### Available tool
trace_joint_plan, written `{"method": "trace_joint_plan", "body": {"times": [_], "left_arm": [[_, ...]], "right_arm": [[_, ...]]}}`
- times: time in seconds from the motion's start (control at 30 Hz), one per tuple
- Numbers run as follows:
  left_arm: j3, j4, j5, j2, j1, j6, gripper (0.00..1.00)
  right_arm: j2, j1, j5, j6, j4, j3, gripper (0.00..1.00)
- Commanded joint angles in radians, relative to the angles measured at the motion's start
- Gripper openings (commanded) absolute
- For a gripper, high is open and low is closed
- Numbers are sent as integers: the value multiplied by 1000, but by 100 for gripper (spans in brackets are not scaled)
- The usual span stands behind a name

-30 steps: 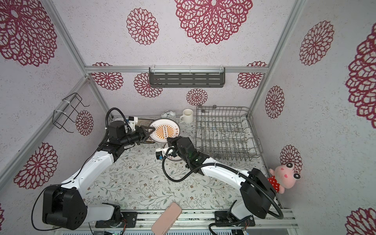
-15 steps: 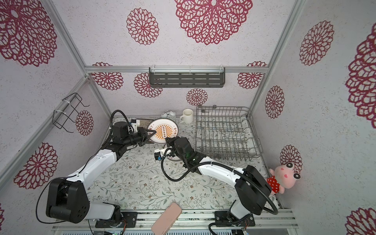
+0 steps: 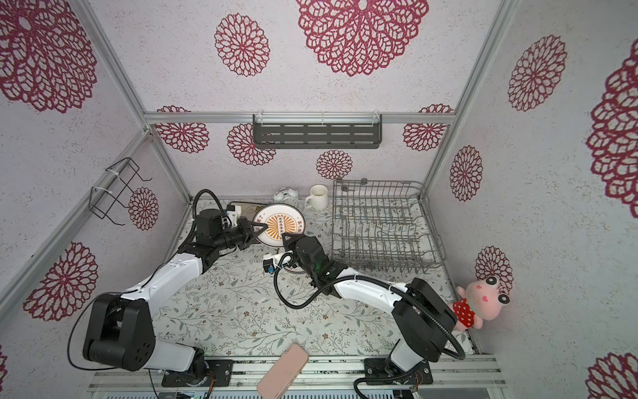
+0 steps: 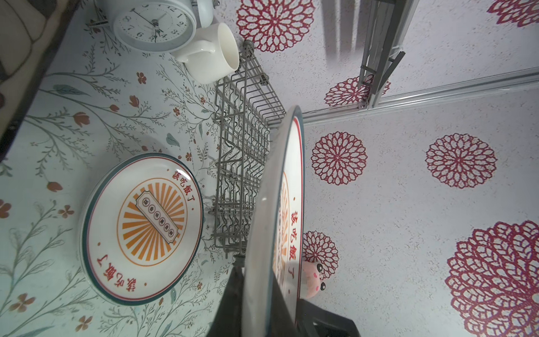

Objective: Unload the plates from the dish rack
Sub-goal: Place the plate among the plates.

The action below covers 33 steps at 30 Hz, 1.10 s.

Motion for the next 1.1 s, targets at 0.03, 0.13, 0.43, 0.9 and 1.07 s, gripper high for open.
{"method": "trace_joint_plan", "body": {"times": [0.03,0.13,0.43,0.9,1.07], "left_arm": [[-14,50,-19,26,-12,31,0],[-15,66,-27,35,-17,28,0],[-18,129,-36,79,-22,3,0],[-7,168,-72,224,-70,9,0],[-8,178,-85,255,-84,1,0]], "right_arm": [[-12,-14,44,19,150,6,43],[-14,-16,42,43,140,-3,63],[-128,-26,-28,165,21,-58,99],[-533,-275,-305,937,-104,-145,99],[-579,-316,-304,975,-118,-166,99]]}}
